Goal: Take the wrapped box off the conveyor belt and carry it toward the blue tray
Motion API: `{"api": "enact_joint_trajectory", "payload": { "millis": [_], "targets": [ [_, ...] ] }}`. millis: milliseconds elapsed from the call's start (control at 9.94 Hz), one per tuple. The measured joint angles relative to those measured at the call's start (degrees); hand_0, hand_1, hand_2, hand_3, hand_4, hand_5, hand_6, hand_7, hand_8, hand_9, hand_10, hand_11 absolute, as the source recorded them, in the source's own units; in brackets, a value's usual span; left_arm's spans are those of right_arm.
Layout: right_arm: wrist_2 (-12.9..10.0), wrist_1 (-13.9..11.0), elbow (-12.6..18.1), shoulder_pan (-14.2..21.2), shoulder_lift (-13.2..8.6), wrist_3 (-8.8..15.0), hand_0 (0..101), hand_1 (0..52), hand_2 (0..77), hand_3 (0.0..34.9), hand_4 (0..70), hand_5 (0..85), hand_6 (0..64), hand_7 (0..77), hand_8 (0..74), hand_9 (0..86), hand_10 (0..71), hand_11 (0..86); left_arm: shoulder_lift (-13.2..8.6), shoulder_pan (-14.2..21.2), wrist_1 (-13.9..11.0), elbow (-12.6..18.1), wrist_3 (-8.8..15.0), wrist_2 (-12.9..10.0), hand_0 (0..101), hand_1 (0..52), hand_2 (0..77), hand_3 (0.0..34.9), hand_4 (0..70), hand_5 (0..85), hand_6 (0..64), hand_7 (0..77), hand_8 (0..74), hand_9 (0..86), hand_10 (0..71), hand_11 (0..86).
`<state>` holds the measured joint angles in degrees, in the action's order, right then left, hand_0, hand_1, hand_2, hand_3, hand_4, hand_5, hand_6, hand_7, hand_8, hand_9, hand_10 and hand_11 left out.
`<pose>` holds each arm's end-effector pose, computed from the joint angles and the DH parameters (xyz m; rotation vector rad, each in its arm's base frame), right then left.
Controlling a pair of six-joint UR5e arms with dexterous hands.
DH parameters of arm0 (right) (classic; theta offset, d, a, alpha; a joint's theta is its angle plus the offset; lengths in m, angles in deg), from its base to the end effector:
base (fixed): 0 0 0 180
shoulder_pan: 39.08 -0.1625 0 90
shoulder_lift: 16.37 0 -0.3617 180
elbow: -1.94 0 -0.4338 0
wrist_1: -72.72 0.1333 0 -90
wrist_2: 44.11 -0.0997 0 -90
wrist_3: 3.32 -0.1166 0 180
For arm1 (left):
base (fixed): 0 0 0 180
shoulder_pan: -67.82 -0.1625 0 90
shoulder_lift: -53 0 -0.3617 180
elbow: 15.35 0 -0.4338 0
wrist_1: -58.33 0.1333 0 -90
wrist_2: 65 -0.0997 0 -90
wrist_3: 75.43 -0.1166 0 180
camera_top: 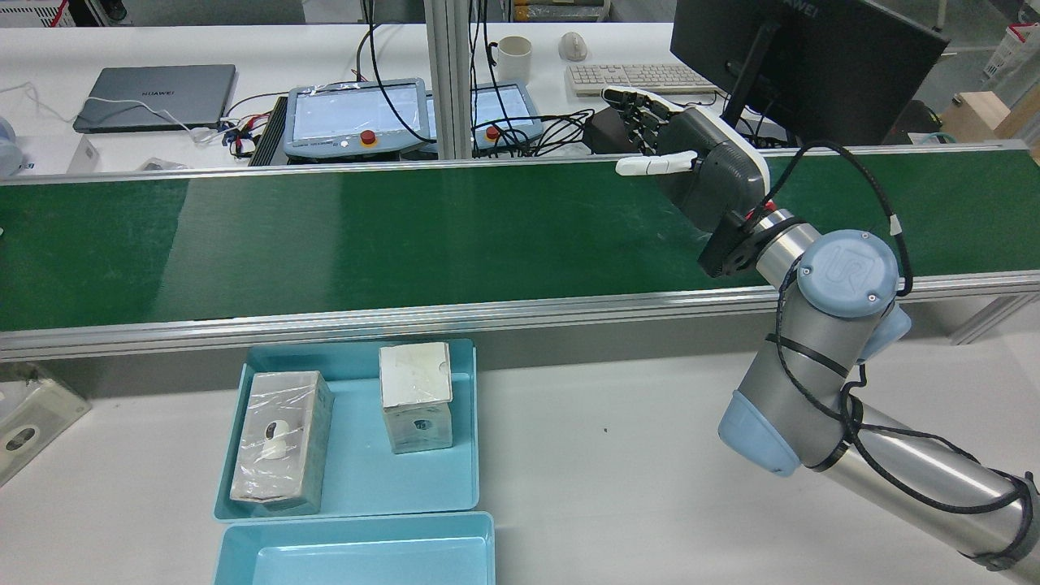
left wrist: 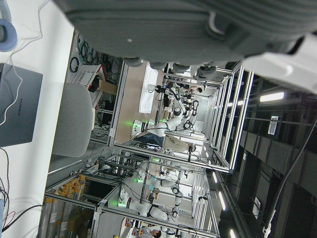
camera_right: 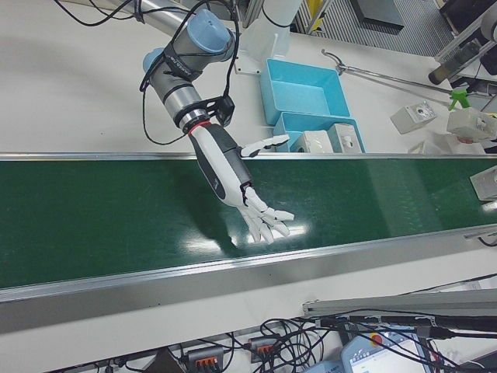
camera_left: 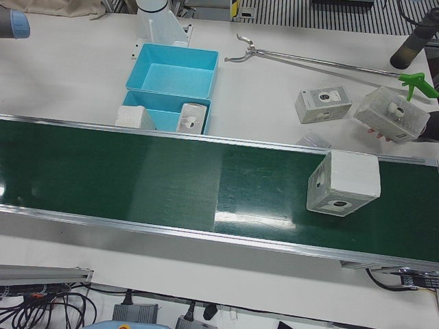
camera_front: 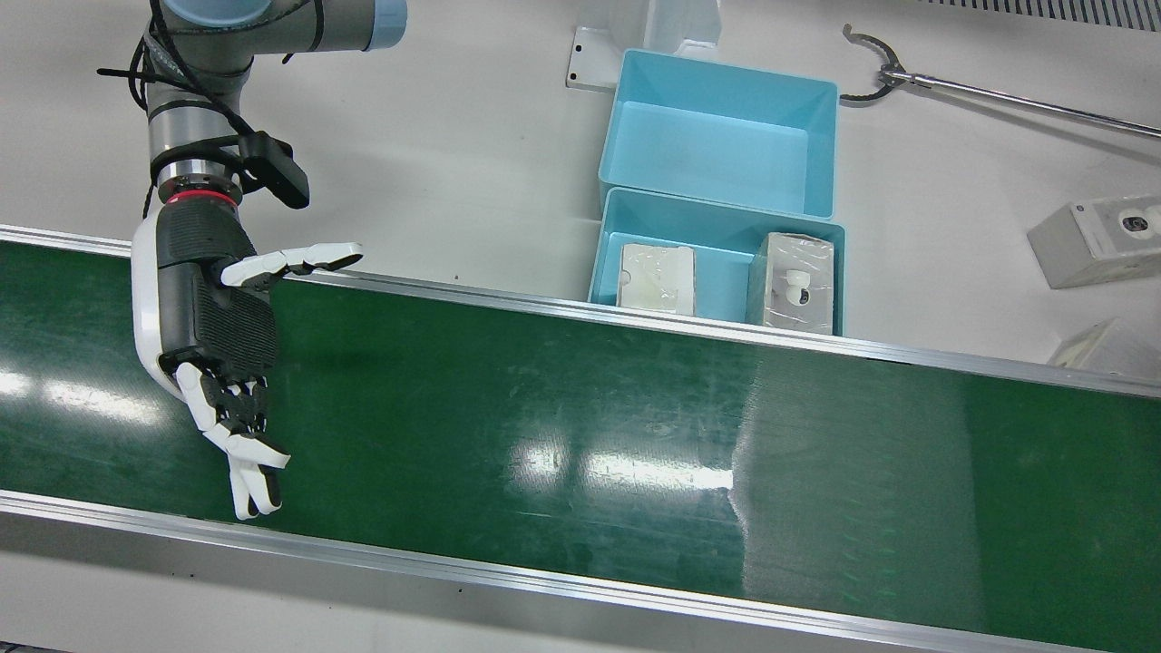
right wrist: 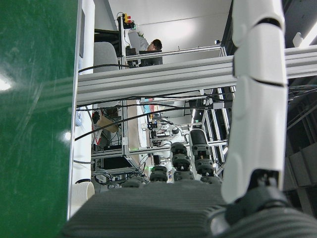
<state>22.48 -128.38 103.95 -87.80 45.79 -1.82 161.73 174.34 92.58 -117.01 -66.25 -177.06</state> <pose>-0.2842 -0.5959 0.2644 -0.4849 -2.3953 1.7956 -0.2540 -0.5416 0.3923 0.2974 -2.0871 2.2419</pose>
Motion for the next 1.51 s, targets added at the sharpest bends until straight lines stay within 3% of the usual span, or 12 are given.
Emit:
{"api": "enact_joint_trajectory", "payload": {
  "millis": [1509],
  "targets": [
    [0.1,0.0,-0.1,0.0,0.2,0.1,48,14.7,8.2,0.0,10.9,22.9,4.4,4.4,1.6,4.9,0.0,0.5,0.0,0.0,0.0,0.0,0.0,0.0,0,0.0,1.1,0.0,0.0,1.1,0.5,0.5,0.5,0.5,0.0,0.5]
  ]
}}
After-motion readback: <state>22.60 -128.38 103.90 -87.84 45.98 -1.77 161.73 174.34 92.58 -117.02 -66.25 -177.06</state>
